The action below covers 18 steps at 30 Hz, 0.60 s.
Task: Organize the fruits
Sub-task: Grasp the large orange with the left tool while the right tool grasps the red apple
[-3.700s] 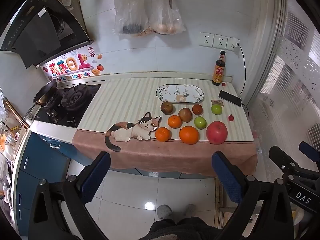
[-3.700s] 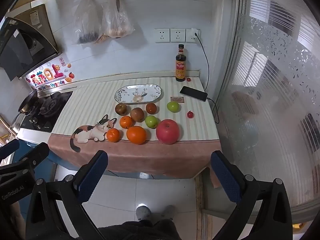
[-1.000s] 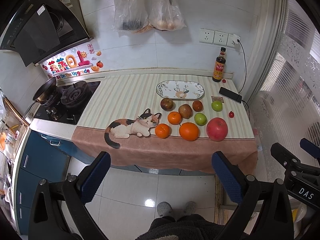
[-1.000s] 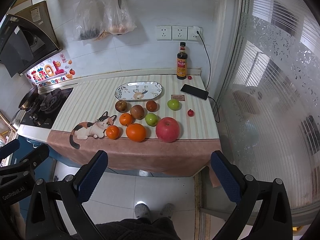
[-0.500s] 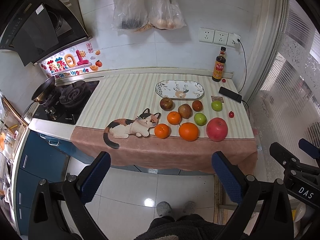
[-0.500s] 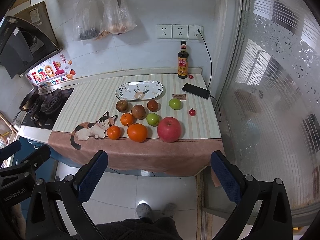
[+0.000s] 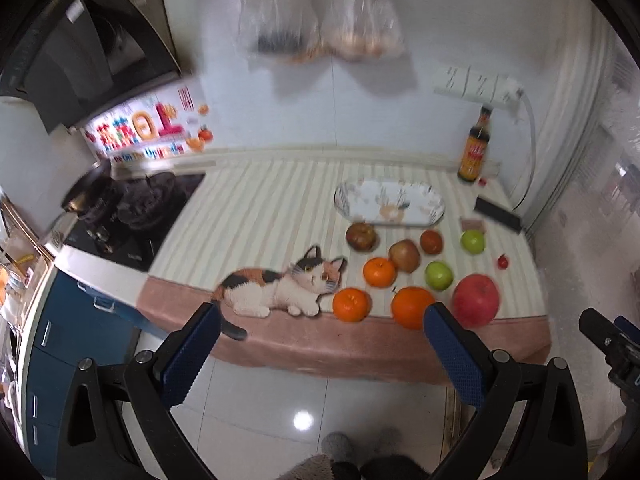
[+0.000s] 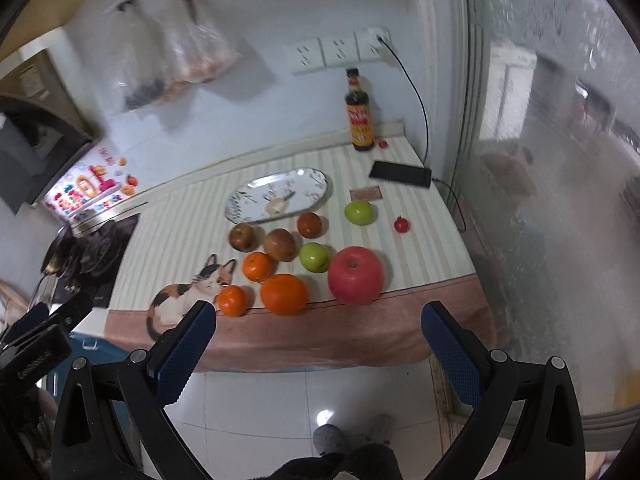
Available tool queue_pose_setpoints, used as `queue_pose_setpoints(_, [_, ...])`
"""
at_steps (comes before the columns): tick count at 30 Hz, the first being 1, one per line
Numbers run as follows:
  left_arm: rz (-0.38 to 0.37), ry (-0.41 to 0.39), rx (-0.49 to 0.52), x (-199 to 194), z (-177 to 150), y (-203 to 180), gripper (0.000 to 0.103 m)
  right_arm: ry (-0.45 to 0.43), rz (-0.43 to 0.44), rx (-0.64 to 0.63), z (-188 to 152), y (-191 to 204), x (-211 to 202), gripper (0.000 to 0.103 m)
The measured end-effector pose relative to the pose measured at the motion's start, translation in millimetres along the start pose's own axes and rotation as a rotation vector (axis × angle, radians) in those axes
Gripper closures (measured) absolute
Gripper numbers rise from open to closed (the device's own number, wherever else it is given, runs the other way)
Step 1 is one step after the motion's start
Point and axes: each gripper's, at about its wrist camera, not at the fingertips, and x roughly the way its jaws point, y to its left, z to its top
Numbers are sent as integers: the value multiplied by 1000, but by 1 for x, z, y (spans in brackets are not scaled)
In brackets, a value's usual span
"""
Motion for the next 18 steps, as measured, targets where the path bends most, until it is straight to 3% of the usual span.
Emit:
queue_pose_setpoints(5, [-59,200,-5,82,10,-14,0,160,1,46,16,-23,91,0])
queue_pose_setpoints(8, [-147,369,-43,142,10,-33,0,238,-3,70,24,-41,142,0])
queue_pose_setpoints(11, [-247,570,-141,206,2,-55,1,274,-11,69,31,-57,179,0])
queue_pose_setpoints(13, [-302,691,-220,245,-6,-69,8,303,-6,64,36,-63,199,0])
queue_pose_setpoints(16, [-346,810,-322,288,-18,-85,11,360,-1,44,42,-71,231,0])
queue_pose_setpoints(18, [-365,849,-382,308,-23,-91,11,395,7,44,46,-76,249,0])
